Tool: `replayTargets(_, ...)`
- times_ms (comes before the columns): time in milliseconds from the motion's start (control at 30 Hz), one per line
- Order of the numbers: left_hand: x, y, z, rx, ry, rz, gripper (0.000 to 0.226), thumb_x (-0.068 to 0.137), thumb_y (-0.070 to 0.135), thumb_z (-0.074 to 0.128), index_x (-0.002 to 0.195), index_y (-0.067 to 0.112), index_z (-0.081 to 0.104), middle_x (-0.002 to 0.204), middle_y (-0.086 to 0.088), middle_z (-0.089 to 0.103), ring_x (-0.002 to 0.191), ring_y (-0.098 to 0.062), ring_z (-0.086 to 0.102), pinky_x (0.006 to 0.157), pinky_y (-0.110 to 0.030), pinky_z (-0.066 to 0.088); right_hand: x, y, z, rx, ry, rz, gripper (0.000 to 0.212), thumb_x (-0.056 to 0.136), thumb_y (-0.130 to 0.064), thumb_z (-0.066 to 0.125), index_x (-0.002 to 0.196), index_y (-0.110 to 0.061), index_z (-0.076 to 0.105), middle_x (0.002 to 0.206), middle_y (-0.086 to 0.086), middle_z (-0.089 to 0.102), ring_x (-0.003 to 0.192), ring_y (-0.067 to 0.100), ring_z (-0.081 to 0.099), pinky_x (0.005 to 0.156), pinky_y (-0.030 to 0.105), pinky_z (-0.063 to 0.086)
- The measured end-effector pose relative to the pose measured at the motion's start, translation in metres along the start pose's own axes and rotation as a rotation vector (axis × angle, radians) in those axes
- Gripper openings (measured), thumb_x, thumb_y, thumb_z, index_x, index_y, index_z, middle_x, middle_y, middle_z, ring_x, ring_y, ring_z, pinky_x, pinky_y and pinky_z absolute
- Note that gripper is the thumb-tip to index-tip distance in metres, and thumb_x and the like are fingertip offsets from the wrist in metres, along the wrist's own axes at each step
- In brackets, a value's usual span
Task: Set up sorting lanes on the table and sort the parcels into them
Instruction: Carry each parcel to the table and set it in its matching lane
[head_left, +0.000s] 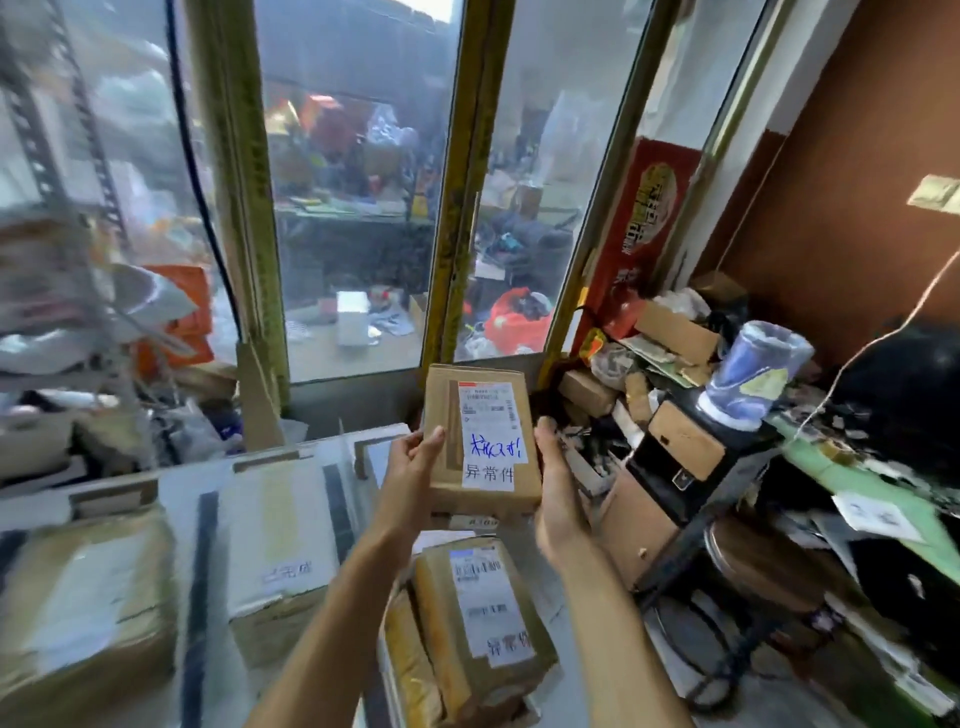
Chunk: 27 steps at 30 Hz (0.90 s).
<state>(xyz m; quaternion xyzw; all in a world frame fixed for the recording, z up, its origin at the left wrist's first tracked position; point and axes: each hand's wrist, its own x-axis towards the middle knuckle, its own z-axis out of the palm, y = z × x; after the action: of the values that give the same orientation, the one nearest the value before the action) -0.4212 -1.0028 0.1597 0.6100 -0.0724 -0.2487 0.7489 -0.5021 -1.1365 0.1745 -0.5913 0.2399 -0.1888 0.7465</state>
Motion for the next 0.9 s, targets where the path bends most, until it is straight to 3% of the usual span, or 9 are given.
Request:
replayTargets(100,0.016,0.002,-0.014,0.0,0.128,0.013,0.038,0.1,0.045,0.051,0.129,0.021,0.046,0.113,-0.007,0.066,0.091,-0.021,0.069,0.059,-0.031,0.054,0.033,0.013,0.019,-0.016,-0.103,0.035,0.069,0.093,-0.069,0.048,0.142,-0.022,0.057,0.125,0.008,0.073,0.114,0.024,0.071,0.096,0.042,0.056)
replayTargets(300,0.036,-0.023,-0.021,-0.002,0.31,0.009,0.042,0.098,0.05,0.053,0.13,0.024,0.045,0.117,-0.006,0.064,0.097,-0.022,0.067,0.071,-0.039,0.055,0.083,0.037,0.024,-0.092,-0.343,0.136,0.105,0.065,-0.089,0.064,0.144,-0.022,0.052,0.131,0.011,0.069,0.12,0.029,0.067,0.104,0.052,0.052)
replayTargets(433,0.047,-0.053,-0.018,0.039,0.338,-0.077,0.065,0.078,0.075,0.06,0.128,0.035,0.047,0.117,-0.006,0.071,0.101,-0.029,0.072,0.085,-0.055,0.058,0.103,0.055,0.012,-0.138,-0.399,0.228,0.094,0.076,-0.082,0.063,0.144,-0.019,0.05,0.127,0.009,0.071,0.115,0.027,0.07,0.105,0.052,0.052)
replayTargets(533,0.048,-0.064,-0.014,0.086,0.385,-0.08,0.061,0.083,0.074,0.055,0.13,0.035,0.045,0.113,-0.003,0.073,0.1,-0.023,0.073,0.078,-0.045,0.058,0.108,0.061,0.007,-0.232,-0.342,0.239,0.088,0.081,-0.077,0.057,0.145,-0.019,0.043,0.13,0.006,0.068,0.116,0.025,0.067,0.106,0.05,0.05)
replayTargets(600,0.05,-0.065,-0.013,0.087,0.429,-0.085,0.054,0.09,0.066,0.052,0.13,0.031,0.046,0.112,-0.004,0.073,0.098,-0.023,0.073,0.076,-0.042,0.058,0.107,0.056,0.007,-0.286,-0.344,0.278,0.094,0.081,-0.077,0.054,0.154,-0.022,0.034,0.144,0.007,0.057,0.129,0.026,0.057,0.113,0.049,0.043)
replayTargets(700,0.052,-0.064,-0.008,0.093,0.453,-0.055,0.057,0.089,0.072,0.047,0.13,0.032,0.053,0.111,-0.003,0.075,0.097,-0.022,0.074,0.079,-0.045,0.06,0.107,0.045,0.007,-0.351,-0.344,0.273,0.076,0.101,-0.06,0.046,0.161,-0.023,0.02,0.161,0.008,0.033,0.144,0.028,0.038,0.118,0.046,0.031)
replayTargets(767,0.047,-0.06,-0.004,0.121,0.474,-0.045,0.047,0.099,0.062,0.039,0.13,0.031,0.055,0.109,-0.002,0.075,0.093,-0.016,0.074,0.069,-0.031,0.057,0.109,0.039,0.008,-0.443,-0.34,0.25,0.074,0.104,-0.056,0.043,0.163,-0.024,0.013,0.168,0.008,0.013,0.151,0.031,0.025,0.121,0.048,0.024)
replayTargets(833,0.038,-0.055,-0.002,0.139,0.516,-0.013,0.052,0.099,0.062,0.037,0.136,0.028,0.053,0.124,0.0,0.068,0.107,-0.013,0.068,0.085,-0.03,0.055,0.105,0.033,0.01,-0.57,-0.349,0.175,0.077,0.104,-0.057,0.042,0.164,-0.026,0.005,0.17,0.007,-0.012,0.154,0.034,0.019,0.121,0.05,0.023)
replayTargets(900,0.024,-0.045,-0.009,0.174,0.595,0.049,0.061,0.096,0.065,0.04,0.145,0.03,0.044,0.145,0.007,0.051,0.131,-0.013,0.05,0.111,-0.036,0.039,0.099,0.028,0.02,-0.707,-0.367,0.03,0.081,0.102,-0.059,0.044,0.164,-0.028,0.0,0.167,0.0,-0.027,0.152,0.036,0.024,0.116,0.052,0.03)
